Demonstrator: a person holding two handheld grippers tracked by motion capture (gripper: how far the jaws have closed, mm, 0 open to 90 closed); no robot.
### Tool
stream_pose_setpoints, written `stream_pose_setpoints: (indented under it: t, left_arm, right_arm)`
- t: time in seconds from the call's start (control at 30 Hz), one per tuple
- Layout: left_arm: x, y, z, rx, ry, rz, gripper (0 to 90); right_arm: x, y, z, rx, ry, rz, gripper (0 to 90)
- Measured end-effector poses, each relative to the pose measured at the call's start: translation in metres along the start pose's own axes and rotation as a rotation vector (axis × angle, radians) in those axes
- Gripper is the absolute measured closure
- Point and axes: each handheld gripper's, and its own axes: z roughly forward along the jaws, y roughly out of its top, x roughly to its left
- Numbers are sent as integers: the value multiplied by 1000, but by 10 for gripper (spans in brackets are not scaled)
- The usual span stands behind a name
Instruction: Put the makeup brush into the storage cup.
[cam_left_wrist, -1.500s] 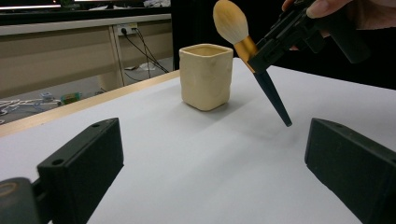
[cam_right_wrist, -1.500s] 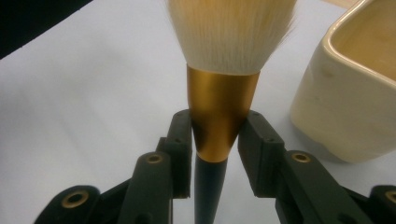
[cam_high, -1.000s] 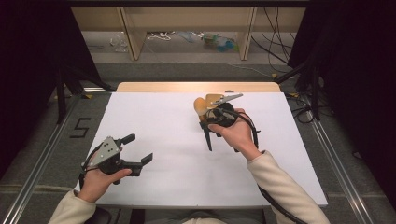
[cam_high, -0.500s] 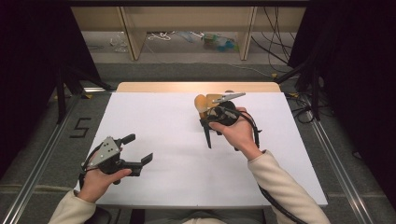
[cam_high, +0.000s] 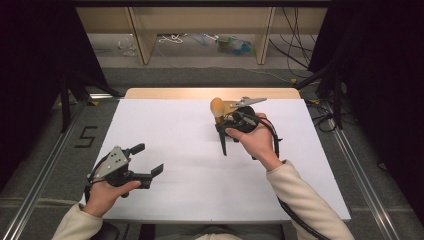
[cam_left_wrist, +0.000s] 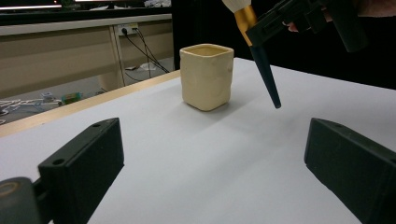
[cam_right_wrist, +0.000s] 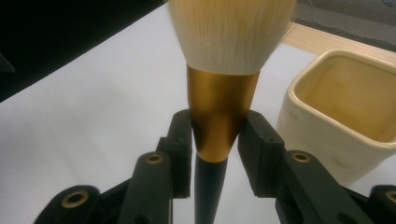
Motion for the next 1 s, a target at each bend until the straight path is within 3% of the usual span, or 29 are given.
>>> stream_pose_setpoints:
  t: [1.0]
  left_arm:
    - [0,0,0,2,0,2,44]
  right_arm:
    - [-3,7,-10,-53,0,5,670]
